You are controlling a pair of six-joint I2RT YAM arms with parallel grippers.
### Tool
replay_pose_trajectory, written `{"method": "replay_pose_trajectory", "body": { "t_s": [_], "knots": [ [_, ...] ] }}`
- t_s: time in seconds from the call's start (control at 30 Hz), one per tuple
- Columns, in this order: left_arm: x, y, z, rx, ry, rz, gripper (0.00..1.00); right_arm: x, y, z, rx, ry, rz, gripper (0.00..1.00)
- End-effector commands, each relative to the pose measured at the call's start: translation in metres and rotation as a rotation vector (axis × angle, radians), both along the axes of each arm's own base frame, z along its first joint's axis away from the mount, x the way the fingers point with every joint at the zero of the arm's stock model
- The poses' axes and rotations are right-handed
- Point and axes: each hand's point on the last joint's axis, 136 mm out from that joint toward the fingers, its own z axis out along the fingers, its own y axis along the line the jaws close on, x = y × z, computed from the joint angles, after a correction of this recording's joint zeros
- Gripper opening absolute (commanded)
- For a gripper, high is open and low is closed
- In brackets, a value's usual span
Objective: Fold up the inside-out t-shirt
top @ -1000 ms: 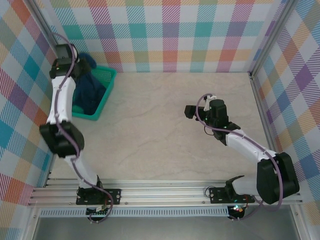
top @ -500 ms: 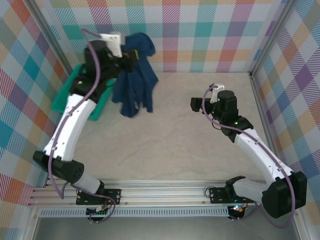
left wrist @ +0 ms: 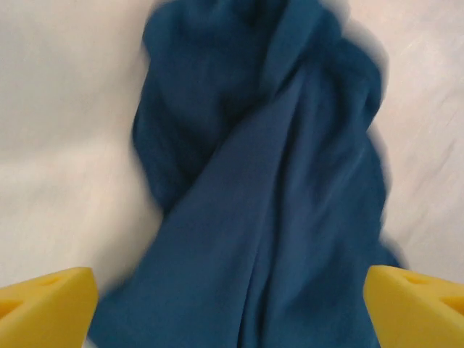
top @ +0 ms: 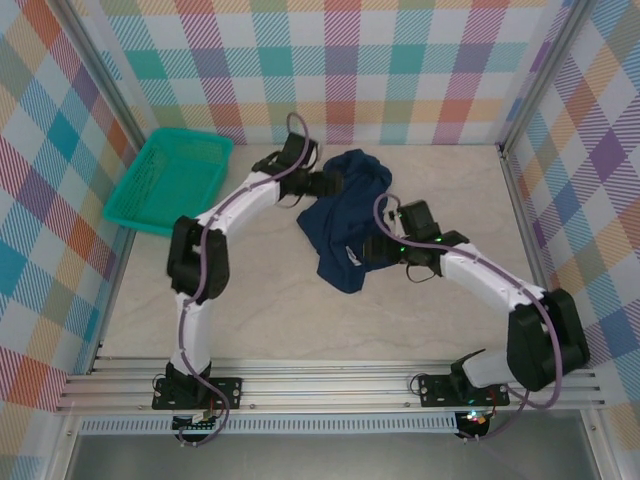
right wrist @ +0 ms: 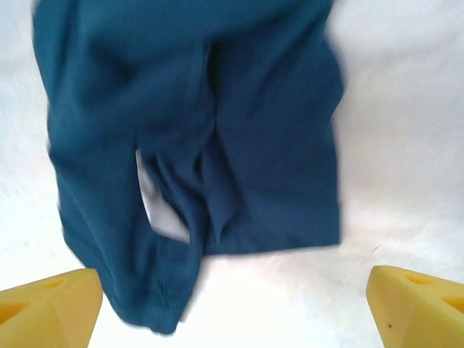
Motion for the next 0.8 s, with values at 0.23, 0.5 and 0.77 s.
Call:
{"method": "replay_pose_trajectory", "body": {
  "t_s": [0.23,0.5,0.77],
  "knots": [
    [-0.075,0.036,-0.043,-0.044,0.083,0.038,0.88,-0.028,0.056,-0.046,0.016,0.144,0.122,0.78],
    [-0.027,0.045,-0.095,0.036,0.112,0.092,0.83,-0.014,0.083,-0.075,0.053,0.165,0.105,0.71],
    [0.000,0.013,-0.120,-0.080,0.146,0.023,0.50,0.009,0.076,-0.064,-0.020,0.038,0.099,0.09]
  ]
}}
